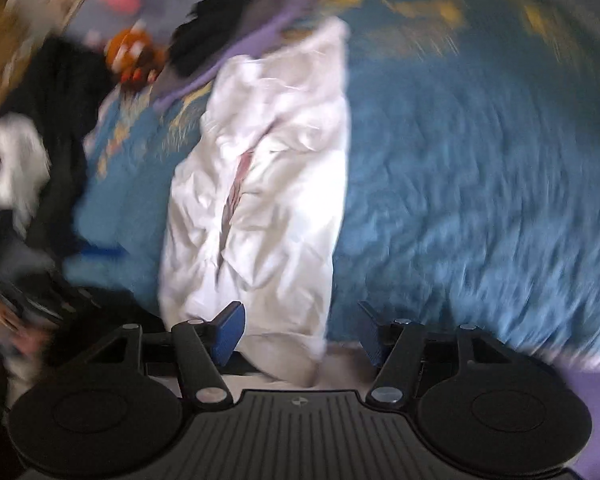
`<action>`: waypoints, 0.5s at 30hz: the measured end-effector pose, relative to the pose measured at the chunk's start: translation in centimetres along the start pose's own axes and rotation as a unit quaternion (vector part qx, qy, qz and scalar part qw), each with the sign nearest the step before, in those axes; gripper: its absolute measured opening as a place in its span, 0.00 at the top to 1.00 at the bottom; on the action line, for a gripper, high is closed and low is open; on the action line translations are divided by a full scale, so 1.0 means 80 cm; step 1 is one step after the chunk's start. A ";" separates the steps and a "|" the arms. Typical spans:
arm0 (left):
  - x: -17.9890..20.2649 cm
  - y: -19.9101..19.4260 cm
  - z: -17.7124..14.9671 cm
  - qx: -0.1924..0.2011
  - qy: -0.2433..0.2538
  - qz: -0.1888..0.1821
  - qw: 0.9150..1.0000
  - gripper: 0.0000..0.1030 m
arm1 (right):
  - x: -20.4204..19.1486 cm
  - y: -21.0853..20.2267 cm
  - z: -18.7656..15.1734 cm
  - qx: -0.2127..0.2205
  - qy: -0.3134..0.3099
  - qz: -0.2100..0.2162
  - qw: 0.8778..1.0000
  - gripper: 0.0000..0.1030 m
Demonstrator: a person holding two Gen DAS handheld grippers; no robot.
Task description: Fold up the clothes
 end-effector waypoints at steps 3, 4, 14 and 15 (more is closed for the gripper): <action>-0.019 0.019 0.007 -0.010 -0.053 -0.053 0.997 0.00 | 0.022 0.016 0.004 -0.020 0.070 0.067 0.995 0.41; -0.023 0.022 0.008 -0.010 -0.064 -0.065 0.996 0.00 | 0.025 0.021 0.005 -0.022 0.084 0.081 0.993 0.41; -0.055 0.053 -0.002 -0.039 -0.171 -0.140 0.974 0.00 | 0.012 0.062 0.025 -0.102 0.072 0.033 0.992 0.37; -0.053 0.056 0.000 -0.039 -0.172 -0.143 0.974 0.00 | 0.010 0.066 0.025 -0.109 0.068 0.030 0.991 0.37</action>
Point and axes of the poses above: each gripper's, at about its wrist camera, not at the fingertips, and y roughly the way its jaws point, x to its right, z to its top, the point moved 2 cm from there along y, roughly the way its jaws point, and after that the axes turned 9 degrees about y, right-handed, at the moved point
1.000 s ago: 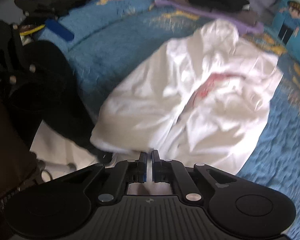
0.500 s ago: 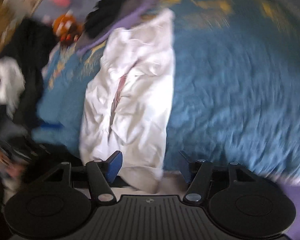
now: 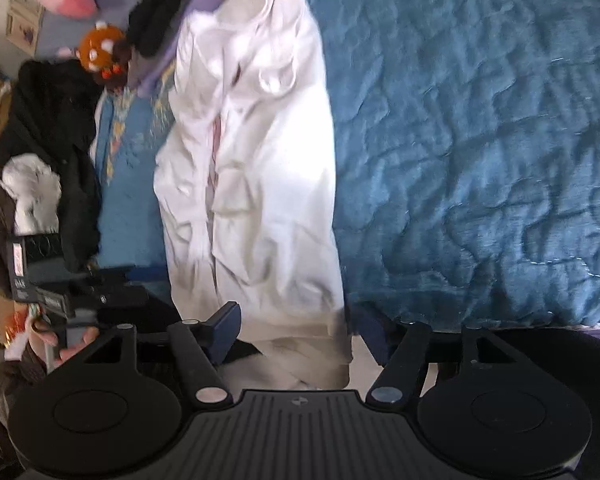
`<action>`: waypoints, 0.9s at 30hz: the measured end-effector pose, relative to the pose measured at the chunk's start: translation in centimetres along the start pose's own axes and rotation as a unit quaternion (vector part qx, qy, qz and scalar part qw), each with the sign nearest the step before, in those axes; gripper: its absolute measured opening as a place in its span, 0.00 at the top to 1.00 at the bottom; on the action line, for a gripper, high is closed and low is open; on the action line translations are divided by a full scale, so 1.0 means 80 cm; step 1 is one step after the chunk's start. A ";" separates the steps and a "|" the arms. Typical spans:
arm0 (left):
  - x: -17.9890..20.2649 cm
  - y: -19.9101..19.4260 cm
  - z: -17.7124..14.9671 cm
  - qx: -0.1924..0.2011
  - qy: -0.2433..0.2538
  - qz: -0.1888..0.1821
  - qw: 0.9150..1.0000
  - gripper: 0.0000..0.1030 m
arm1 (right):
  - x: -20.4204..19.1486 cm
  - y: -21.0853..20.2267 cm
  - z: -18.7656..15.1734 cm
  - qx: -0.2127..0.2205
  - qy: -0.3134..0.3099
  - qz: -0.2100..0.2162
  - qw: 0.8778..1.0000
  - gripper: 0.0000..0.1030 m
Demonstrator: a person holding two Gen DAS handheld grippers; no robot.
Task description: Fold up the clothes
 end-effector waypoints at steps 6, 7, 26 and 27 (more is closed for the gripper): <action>0.014 0.020 0.003 -0.002 -0.005 -0.035 0.999 0.00 | -0.004 0.010 0.003 -0.017 0.002 -0.011 1.000 0.37; 0.016 0.024 0.002 -0.004 -0.009 -0.052 0.999 0.00 | -0.003 0.009 0.004 -0.017 0.009 -0.007 1.000 0.37; 0.006 0.051 -0.020 0.004 -0.113 -0.096 0.989 0.60 | -0.011 0.007 0.006 -0.042 0.032 -0.006 0.999 0.63; 0.005 0.052 -0.022 0.004 -0.119 -0.096 0.988 0.73 | -0.011 0.006 0.005 -0.044 0.031 -0.007 0.999 0.70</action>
Point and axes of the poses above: each gripper's, at about its wrist camera, not at the fingertips, and y roughly the way its jaws point, x to its right, z to its top, the point moved 2 cm from there along y, roughly the way its jaws point, and after that the axes turned 9 degrees about y, right-handed, at the moved point
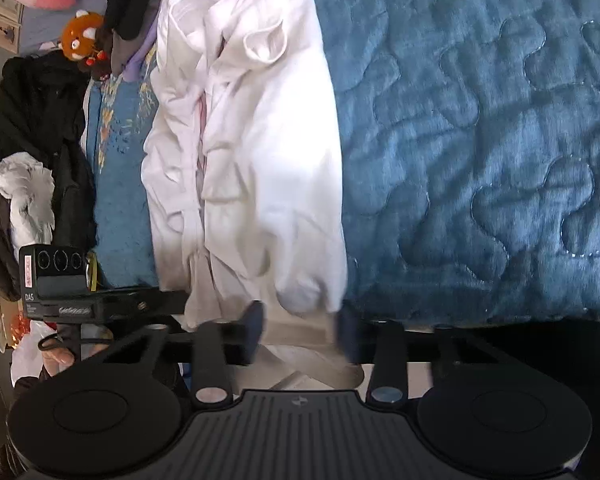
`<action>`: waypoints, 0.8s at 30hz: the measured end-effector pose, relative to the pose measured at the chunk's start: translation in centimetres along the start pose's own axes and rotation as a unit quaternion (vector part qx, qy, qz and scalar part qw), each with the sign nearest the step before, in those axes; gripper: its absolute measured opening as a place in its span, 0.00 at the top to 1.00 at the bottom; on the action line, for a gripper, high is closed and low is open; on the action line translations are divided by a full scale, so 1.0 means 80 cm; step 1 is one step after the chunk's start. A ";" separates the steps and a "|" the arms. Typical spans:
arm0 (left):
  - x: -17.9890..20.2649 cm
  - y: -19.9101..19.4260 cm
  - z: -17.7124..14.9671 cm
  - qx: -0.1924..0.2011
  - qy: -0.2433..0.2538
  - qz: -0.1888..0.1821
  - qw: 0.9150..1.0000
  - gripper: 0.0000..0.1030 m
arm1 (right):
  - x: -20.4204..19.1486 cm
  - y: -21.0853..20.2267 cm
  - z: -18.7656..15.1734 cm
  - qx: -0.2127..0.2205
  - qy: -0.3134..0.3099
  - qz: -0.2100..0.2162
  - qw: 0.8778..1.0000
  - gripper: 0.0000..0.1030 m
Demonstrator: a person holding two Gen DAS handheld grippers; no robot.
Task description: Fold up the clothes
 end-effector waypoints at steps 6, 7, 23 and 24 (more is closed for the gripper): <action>0.005 -0.002 -0.007 0.011 -0.010 0.010 1.000 0.94 | -0.010 -0.010 -0.010 0.014 -0.019 0.000 1.000 0.92; 0.009 -0.004 -0.008 0.014 -0.007 0.012 1.000 0.94 | -0.012 -0.012 -0.012 0.018 -0.017 0.007 1.000 0.93; 0.086 -0.079 0.054 0.093 0.036 -0.048 0.994 0.94 | -0.057 -0.073 0.013 0.078 0.055 0.202 0.975 0.94; 0.089 -0.084 0.065 0.097 0.037 -0.047 0.993 0.94 | -0.060 -0.077 0.023 0.085 0.064 0.214 0.971 0.94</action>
Point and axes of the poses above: each gripper's, at about its wrist camera, not at the fingertips, and y roughly the way its jaws point, x to its right, z to its top, the point moved 2 cm from there along y, roughly the way its jaws point, and after that the axes turned 9 degrees about y, right-handed, at the moved point
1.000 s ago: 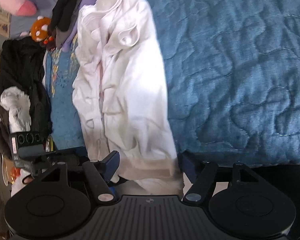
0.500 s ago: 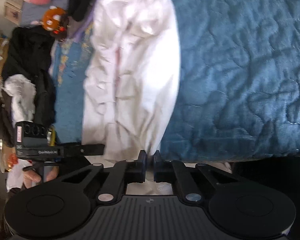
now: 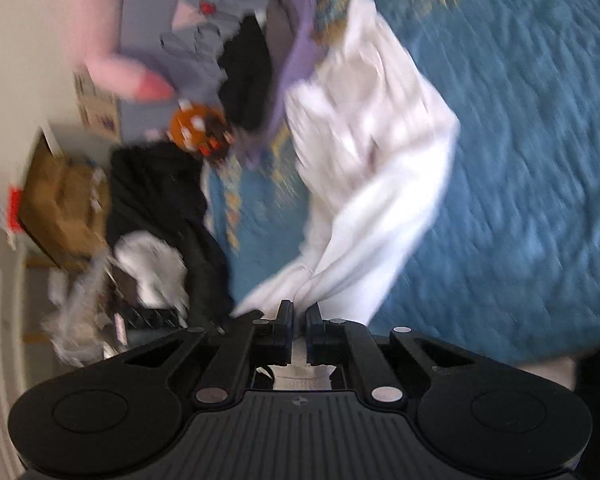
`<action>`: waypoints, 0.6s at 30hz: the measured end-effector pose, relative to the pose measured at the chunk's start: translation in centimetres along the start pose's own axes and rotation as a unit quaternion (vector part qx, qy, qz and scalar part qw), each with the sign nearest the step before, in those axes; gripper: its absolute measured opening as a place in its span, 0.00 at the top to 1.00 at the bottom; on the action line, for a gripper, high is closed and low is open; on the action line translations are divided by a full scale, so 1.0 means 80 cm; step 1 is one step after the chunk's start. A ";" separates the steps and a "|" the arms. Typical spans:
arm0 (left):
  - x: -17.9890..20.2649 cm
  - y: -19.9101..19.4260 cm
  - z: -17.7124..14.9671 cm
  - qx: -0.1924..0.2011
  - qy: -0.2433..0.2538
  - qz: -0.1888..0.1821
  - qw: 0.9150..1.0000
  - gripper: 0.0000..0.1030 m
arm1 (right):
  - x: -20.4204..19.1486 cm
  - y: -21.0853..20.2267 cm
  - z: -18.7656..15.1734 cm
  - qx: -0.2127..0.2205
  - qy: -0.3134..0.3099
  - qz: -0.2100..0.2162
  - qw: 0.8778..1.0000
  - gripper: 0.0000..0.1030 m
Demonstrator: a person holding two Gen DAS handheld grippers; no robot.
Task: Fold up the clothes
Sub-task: 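Carry the T-shirt with both grippers toward the clothes stack and fold it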
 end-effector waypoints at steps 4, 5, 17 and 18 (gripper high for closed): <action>0.010 -0.006 0.060 0.024 0.016 0.013 1.000 0.94 | -0.022 0.003 0.049 0.040 0.028 0.035 0.998 0.94; 0.010 -0.010 0.078 0.031 0.019 0.018 0.999 0.94 | -0.028 0.005 0.066 0.051 0.035 0.043 0.997 0.94; -0.025 0.042 0.270 0.072 0.050 0.151 0.985 0.94 | -0.034 0.075 0.251 0.129 0.098 0.011 0.987 0.94; -0.030 0.050 0.277 0.072 0.052 0.160 0.983 0.94 | -0.030 0.080 0.260 0.131 0.104 0.003 0.986 0.94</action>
Point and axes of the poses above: each gripper's, at about its wrist camera, not at the fingertips, and y roughly the way its jaws point, x to its right, z to its top, the point moved 2 cm from there along y, roughly the way its jaws point, and after that the axes turned 9 degrees about y, right-handed, at the moved point
